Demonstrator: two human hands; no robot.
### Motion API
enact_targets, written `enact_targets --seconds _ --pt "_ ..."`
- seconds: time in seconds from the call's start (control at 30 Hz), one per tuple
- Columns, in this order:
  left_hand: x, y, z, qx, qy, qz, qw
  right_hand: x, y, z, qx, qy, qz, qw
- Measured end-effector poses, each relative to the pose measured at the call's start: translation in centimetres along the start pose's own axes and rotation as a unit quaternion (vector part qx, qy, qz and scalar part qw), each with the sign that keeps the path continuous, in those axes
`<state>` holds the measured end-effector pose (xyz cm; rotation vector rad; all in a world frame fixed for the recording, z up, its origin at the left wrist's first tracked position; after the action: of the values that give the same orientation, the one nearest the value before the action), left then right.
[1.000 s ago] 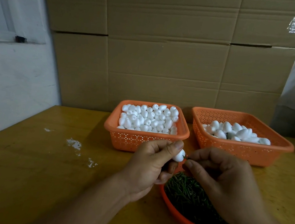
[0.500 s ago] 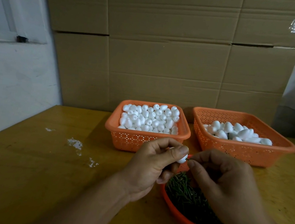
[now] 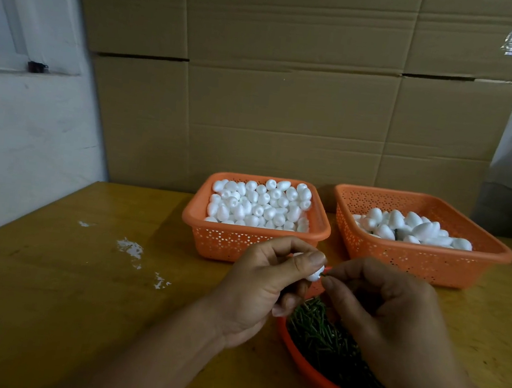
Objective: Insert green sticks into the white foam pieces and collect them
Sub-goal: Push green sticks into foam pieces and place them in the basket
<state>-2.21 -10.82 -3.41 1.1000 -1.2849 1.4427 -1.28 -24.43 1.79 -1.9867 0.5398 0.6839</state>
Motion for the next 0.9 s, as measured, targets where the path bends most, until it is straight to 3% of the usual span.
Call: enact_targets --seconds 0.57,0.9 --pt "1.2 0.3 0.7 -0.022 0.026 0.04 0.999 0.9 -0.3 -0.2 0.016 -0.09 0.029 0.995" --pt "3.4 1.1 0.8 0.018 -0.111 0.144 0.983 -0.1 -0.1 -0.4 0.036 -0.089 -0.002 0.995"
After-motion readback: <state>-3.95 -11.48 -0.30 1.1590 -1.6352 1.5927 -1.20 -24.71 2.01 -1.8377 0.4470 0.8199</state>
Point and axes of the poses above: each hand's wrist, its own y-axis away from the middle knuckle, its own z-axis out of the palm, x = y × z, the point moved 10 cm from there along -y, towards the middle knuckle, and after that the axes turned 6 degrees about -y, right-handed, at the moved point
